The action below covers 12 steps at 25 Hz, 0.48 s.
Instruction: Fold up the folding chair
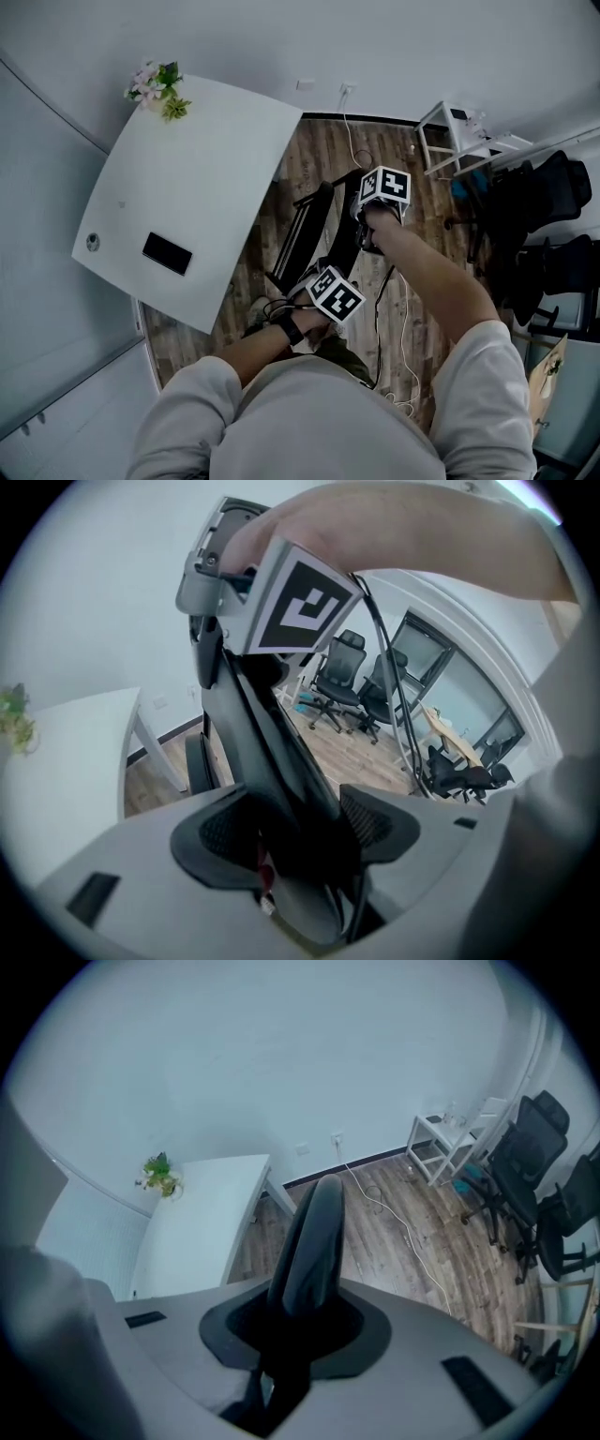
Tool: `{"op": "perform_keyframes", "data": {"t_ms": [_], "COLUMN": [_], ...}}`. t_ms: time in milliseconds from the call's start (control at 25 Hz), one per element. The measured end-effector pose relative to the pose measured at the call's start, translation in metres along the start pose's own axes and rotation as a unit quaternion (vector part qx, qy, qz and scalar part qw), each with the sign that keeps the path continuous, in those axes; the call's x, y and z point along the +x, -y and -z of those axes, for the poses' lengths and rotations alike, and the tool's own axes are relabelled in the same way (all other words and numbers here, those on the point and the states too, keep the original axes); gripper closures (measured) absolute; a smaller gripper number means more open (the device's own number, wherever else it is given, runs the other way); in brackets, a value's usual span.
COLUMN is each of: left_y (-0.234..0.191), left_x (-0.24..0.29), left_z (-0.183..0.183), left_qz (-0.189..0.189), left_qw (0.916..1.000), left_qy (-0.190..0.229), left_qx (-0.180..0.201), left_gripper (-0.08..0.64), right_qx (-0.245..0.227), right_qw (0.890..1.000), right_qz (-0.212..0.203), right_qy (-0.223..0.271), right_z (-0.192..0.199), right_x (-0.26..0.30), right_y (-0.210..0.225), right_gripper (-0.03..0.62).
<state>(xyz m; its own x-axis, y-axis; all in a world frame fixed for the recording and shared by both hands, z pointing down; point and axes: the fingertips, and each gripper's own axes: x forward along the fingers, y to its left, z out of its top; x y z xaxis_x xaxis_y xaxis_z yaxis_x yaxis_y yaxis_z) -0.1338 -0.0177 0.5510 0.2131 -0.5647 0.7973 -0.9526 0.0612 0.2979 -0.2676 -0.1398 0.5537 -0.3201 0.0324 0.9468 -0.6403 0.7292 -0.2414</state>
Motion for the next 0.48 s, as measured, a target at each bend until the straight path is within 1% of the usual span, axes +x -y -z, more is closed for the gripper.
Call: {"op": "perform_keyframes", "data": {"t_ms": [280,480], "left_y": [-0.057,-0.097], "left_x": [-0.033,-0.053], "left_z": [0.020,0.027], "left_qz": [0.009,0.022], "left_qw": [0.9997,0.9989], "left_qy": [0.012,0.023], "left_qx": [-0.017,-0.033], "left_gripper": [0.282,0.284], "right_qx": [-0.016,-0.015], "right_qw": [1.000,1.000], "right_qz": [0.003,-0.002], "right_qy": [-0.012,-0.011], "right_z": [-0.012,-0.027], "right_x": [0.024,0.042], "right_y": [-0.066,-0.106], "right_gripper": [0.499,0.485]}}
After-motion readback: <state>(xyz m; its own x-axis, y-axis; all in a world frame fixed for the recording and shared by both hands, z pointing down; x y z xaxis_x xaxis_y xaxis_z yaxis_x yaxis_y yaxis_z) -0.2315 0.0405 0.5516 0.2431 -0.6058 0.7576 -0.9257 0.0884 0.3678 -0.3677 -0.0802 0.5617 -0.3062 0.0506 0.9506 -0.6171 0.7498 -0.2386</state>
